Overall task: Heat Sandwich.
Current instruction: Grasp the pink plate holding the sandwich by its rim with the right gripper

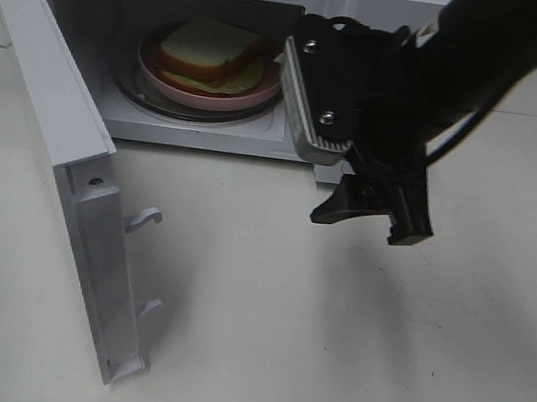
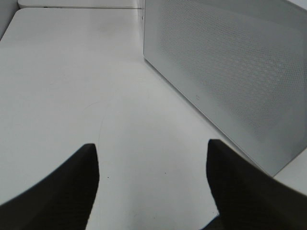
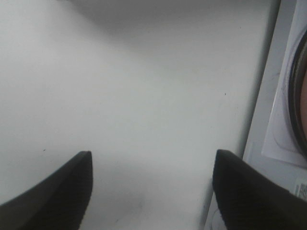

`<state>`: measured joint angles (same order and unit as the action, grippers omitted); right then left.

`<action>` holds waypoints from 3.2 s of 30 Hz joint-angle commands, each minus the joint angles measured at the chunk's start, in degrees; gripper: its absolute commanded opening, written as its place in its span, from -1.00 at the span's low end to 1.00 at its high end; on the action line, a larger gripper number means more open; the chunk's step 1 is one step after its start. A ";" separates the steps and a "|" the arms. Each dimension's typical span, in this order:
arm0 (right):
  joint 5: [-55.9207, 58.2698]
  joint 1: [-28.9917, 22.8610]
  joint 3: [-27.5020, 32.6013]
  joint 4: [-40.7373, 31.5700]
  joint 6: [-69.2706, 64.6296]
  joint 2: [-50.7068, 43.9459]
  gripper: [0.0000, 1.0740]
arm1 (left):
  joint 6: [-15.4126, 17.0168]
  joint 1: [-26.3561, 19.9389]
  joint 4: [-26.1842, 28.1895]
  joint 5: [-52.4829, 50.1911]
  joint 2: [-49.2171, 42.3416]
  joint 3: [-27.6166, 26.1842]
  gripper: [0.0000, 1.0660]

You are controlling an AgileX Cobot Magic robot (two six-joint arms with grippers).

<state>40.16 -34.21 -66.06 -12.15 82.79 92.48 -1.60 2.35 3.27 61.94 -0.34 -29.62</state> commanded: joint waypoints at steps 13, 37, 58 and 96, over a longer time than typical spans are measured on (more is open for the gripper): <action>-3.15 -1.89 -19.37 -0.69 1.95 21.03 0.29 | 0.11 -0.17 0.57 -0.63 -0.29 0.17 0.16; -3.21 1.66 -39.59 -2.64 0.17 36.67 0.27 | 0.11 -0.17 0.57 -0.63 -0.29 0.17 0.16; -9.34 3.55 -45.61 -5.56 0.52 42.34 0.27 | 0.11 -0.17 0.57 -0.63 -0.29 0.17 0.16; -8.54 4.18 -50.31 -14.21 3.09 50.99 -0.12 | 0.11 -0.17 0.57 -0.63 -0.29 0.17 0.16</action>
<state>29.97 -30.14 -116.31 -25.90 85.49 143.01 -1.60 2.35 3.27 61.94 -0.34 -29.62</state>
